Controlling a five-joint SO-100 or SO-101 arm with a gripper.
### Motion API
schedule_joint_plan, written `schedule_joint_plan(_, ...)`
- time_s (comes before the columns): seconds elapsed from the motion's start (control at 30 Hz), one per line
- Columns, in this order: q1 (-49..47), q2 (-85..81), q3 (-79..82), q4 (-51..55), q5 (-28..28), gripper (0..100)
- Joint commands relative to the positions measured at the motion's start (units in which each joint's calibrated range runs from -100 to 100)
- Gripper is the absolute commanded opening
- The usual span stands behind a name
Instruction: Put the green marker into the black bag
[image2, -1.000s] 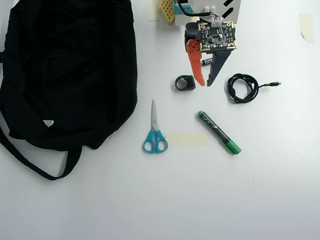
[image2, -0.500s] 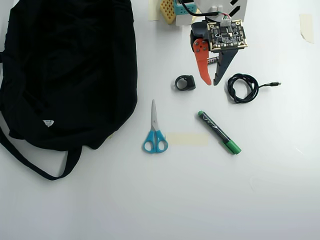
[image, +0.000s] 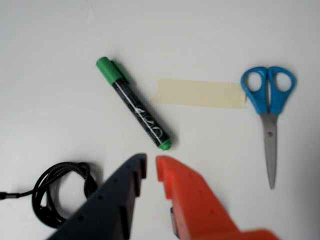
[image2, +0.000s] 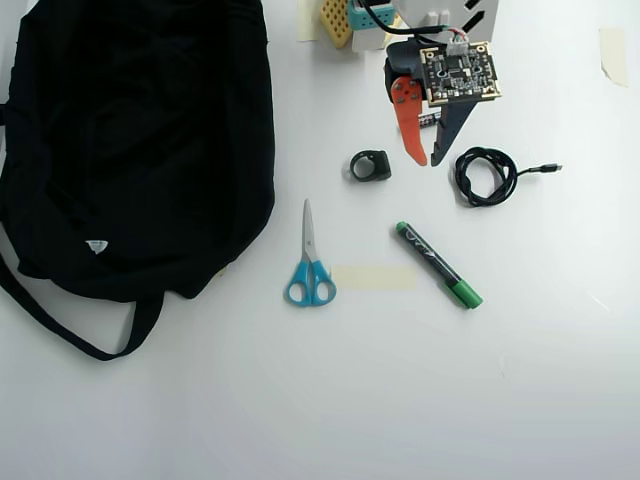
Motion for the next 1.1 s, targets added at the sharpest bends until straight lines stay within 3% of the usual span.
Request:
schedule_joint_plan(0.0, -2.41, -1.36, -2.62, 0.27, 2.85, 2)
schedule_joint_plan(0.47, -5.33, 8.26, -6.39, -4.64, 5.10, 2)
schedule_joint_plan(0.8, -7.43, 32.25, -32.18, -1.02, 7.41, 2)
schedule_joint_plan(1.07, -8.55, 44.11, -43.50, 1.31, 6.89, 2)
